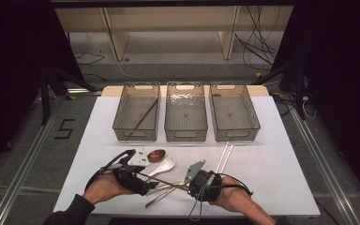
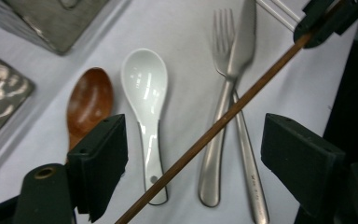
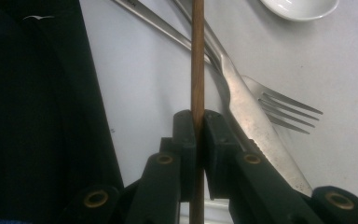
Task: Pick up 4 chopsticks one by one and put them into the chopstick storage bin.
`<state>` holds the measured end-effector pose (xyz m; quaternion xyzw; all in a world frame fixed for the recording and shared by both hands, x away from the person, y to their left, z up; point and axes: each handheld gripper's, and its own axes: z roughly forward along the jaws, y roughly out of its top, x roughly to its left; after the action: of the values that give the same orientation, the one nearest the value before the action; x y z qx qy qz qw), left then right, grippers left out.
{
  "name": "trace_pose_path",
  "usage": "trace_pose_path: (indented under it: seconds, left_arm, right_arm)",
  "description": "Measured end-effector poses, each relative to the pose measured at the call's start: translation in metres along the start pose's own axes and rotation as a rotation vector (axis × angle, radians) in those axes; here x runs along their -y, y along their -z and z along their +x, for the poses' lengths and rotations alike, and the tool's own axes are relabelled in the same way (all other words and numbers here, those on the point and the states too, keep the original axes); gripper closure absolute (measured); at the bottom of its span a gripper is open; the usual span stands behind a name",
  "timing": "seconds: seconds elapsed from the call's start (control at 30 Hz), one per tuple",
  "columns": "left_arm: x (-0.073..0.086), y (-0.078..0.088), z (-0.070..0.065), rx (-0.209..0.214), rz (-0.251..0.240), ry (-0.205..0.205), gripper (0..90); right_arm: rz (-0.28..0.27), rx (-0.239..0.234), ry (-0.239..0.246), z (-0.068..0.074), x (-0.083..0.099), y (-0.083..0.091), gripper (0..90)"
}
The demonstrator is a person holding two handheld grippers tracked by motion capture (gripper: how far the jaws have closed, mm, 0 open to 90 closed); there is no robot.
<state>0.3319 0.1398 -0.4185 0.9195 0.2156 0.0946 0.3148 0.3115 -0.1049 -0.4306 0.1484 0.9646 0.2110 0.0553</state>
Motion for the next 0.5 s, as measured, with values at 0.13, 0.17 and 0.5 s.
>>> trace_pose_path:
  seconds: [0.13,0.17,0.5]
  left_arm:
    - [0.0,-0.005,-0.004,0.006,0.038,-0.053,26.8]
    - [0.0,-0.007,-0.006,0.008,0.047,-0.058,28.0]
    - [-0.003,-0.015,-0.013,0.049,0.15,-0.138,47.4]
  right_arm:
    - [-0.001,0.005,0.027,0.001,0.0,0.002,84.9]
    - [0.005,0.003,0.029,0.001,0.0,0.003,84.9]
    - [0.003,-0.009,0.08,0.002,0.0,0.008,84.9]
